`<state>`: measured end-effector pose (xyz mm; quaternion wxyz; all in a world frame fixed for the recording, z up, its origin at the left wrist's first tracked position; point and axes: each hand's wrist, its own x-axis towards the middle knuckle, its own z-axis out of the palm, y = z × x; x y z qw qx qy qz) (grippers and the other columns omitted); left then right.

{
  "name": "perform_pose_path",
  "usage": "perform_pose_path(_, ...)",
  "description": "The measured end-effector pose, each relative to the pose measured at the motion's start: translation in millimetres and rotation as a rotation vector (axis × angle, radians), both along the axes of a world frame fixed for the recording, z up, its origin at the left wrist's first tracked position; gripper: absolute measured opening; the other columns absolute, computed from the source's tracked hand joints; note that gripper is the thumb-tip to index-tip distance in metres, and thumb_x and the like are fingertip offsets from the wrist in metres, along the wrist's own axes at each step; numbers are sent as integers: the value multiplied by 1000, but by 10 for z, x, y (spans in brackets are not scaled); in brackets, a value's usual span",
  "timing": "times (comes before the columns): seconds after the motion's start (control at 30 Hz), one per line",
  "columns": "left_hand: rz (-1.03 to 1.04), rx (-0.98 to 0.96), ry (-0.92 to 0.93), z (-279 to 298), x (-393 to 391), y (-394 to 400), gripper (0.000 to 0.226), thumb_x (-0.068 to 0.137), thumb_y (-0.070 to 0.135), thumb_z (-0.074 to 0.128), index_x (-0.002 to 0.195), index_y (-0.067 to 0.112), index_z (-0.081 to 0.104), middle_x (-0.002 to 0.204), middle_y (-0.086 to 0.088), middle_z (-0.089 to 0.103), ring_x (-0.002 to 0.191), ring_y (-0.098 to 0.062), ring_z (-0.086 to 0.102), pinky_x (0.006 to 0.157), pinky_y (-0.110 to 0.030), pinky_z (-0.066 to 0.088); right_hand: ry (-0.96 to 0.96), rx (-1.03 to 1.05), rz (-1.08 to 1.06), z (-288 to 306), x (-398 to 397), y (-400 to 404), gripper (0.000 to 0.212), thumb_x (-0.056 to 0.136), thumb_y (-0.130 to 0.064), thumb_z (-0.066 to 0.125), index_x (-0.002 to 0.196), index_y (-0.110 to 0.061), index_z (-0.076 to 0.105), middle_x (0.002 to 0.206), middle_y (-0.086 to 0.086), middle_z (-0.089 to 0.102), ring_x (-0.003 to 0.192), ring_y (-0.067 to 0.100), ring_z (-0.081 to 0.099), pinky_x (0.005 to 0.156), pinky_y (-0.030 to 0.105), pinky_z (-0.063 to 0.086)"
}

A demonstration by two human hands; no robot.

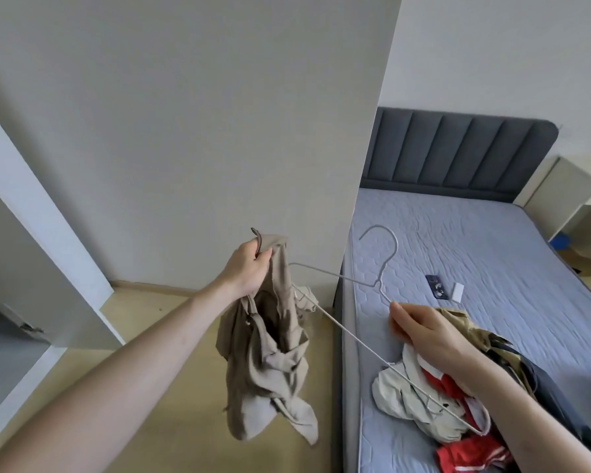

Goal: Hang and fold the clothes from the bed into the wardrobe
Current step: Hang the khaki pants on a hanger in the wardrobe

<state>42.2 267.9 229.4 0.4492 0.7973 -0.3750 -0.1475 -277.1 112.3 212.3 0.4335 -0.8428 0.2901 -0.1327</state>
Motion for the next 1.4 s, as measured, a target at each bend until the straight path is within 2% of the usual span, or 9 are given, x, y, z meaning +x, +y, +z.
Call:
perform_pose_path(0.1,-13,64,-35,31,96,41,28,106,20,48,122,7,67,117,-9,73,111,-25,64,96,-30,47,45,28,44,146,-38,8,58,101,-69,37,63,-30,58,57,-12,42,49,7,34,47,15,31)
perform_pose_path(0.27,-23,107,-55,81,176,71,25,107,21,48,123,13,65,112,-7,71,112,-29,64,75,-20,39,86,64,130,247,4,79,60,98,-66,37,67,-24,66,53,-13,44,46,5,34,46,14,30)
perform_pose_path(0.43,-73,109,-124,261,133,96,16,107,21,48,99,16,61,92,3,68,99,-37,64,63,-28,39,97,66,173,260,105,154,63,104,-62,36,70,-20,69,55,-11,44,50,9,35,50,16,32)
perform_pose_path(0.57,-159,51,-141,485,11,130,20,107,22,46,90,29,53,58,11,50,62,-9,52,56,-12,35,62,14,162,198,246,274,63,107,-56,37,70,-14,65,56,-10,44,50,7,36,51,15,32)
perform_pose_path(0.67,-278,-31,-106,705,-162,170,23,109,21,44,91,28,56,60,15,55,59,1,57,58,-15,41,30,-70,137,92,393,393,58,109,-51,37,70,-12,57,57,-9,43,52,4,37,53,17,32)
perform_pose_path(0.8,-378,-112,-101,984,-370,185,23,107,29,46,114,21,66,98,0,73,92,-11,67,91,-29,51,-18,-190,52,-43,592,517,50,110,-42,39,68,-15,45,53,-10,38,53,7,33,55,25,31)
perform_pose_path(1.0,-498,43,-218,1115,-572,256,28,104,41,50,102,17,63,92,-9,70,84,-27,64,84,-47,53,-327,-217,-69,-67,664,631,55,105,-50,37,66,-11,38,58,-8,32,57,6,29,54,35,29)
perform_pose_path(1.13,-532,165,-360,1023,-574,248,33,102,41,56,83,15,54,74,0,58,60,-8,49,62,-40,46,-453,-131,-139,-3,586,633,50,105,-46,41,65,-19,27,57,-13,25,55,4,22,50,23,20)
perform_pose_path(1.4,-602,118,-910,982,-537,43,25,95,28,53,118,24,62,132,4,35,130,-22,34,116,-49,31,-513,-101,-158,120,504,613,59,104,-49,40,66,-5,29,60,-6,25,58,9,23,53,27,19)
